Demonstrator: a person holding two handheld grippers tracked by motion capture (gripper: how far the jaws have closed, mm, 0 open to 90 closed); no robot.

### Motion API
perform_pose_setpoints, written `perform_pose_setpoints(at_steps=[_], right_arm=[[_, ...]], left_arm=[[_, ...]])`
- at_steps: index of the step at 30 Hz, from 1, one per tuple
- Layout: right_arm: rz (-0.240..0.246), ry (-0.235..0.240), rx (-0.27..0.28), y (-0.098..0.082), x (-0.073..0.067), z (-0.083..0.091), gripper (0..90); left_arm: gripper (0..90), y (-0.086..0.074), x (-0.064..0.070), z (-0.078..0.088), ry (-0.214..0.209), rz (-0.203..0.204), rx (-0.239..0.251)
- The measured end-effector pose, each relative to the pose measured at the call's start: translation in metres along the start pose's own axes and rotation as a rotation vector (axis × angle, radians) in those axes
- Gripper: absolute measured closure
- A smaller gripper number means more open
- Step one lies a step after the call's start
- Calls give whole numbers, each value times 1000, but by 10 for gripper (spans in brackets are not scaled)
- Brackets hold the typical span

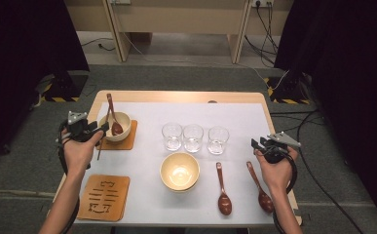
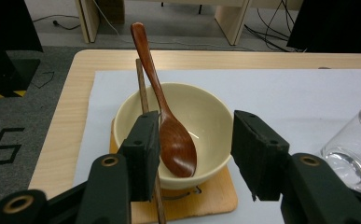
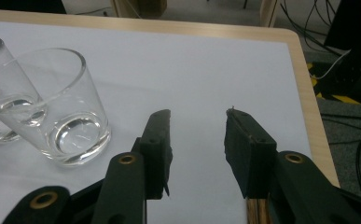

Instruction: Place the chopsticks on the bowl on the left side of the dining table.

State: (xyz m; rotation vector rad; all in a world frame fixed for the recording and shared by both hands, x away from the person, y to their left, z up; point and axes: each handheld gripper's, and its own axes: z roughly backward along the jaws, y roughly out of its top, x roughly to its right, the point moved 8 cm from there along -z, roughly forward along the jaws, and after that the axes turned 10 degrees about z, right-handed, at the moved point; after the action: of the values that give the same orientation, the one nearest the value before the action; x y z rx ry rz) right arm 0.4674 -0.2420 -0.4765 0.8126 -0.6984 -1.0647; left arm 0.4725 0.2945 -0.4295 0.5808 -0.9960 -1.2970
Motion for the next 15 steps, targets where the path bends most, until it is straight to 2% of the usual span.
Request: perform_pose_setpoints(at_steps=[7,13,15], right_arm=[[-24,35,-108,-14,5,4,634],[-22,37,-230,-26,11,11,663],[-26,40,-262,-28,13,14,668]], left_arm=[[495,-13,-2,11,-7,14,26],[491,-17,-3,13,-2,6,24],[490,-19,-3,14,-9,16,22]])
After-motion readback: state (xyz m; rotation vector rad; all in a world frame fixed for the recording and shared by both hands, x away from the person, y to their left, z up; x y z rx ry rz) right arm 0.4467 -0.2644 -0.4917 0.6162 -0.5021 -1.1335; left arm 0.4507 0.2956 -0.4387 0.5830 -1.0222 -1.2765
